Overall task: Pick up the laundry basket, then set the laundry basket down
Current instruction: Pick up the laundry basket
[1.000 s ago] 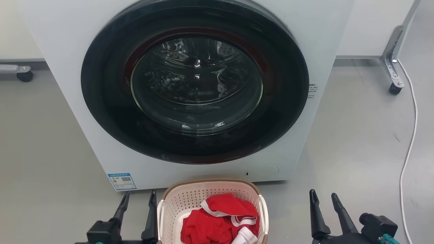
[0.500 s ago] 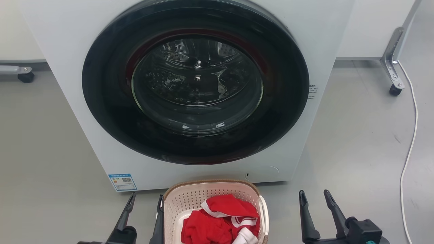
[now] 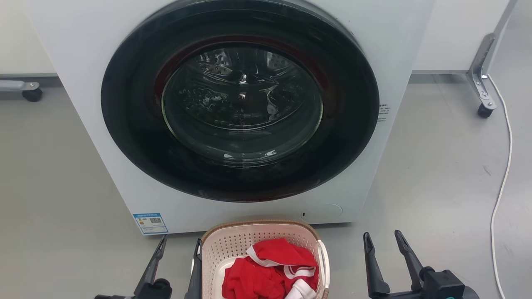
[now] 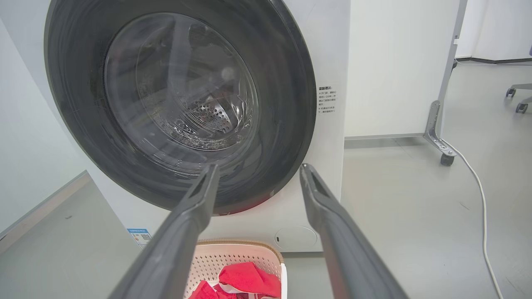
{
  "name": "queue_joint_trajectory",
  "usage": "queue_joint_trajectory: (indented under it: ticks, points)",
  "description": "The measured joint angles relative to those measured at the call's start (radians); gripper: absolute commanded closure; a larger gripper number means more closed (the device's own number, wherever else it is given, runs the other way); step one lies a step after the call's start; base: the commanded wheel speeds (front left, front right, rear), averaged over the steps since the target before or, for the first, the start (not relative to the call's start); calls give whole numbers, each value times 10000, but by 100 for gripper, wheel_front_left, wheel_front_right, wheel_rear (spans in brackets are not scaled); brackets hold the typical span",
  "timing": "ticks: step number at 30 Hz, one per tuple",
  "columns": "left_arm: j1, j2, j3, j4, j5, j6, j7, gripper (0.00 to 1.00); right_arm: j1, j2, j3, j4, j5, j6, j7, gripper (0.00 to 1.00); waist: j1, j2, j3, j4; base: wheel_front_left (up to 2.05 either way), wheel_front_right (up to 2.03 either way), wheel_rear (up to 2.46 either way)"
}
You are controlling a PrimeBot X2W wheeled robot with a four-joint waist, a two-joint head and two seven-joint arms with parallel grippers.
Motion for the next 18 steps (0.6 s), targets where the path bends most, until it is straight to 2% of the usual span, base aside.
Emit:
queue_joint_trajectory:
  ticks: [18]
  points:
    - [15, -10, 82, -67, -10, 0, 0, 0, 28, 0, -123, -61, -17, 0, -2, 0, 0, 0, -27, 10, 0, 0, 0]
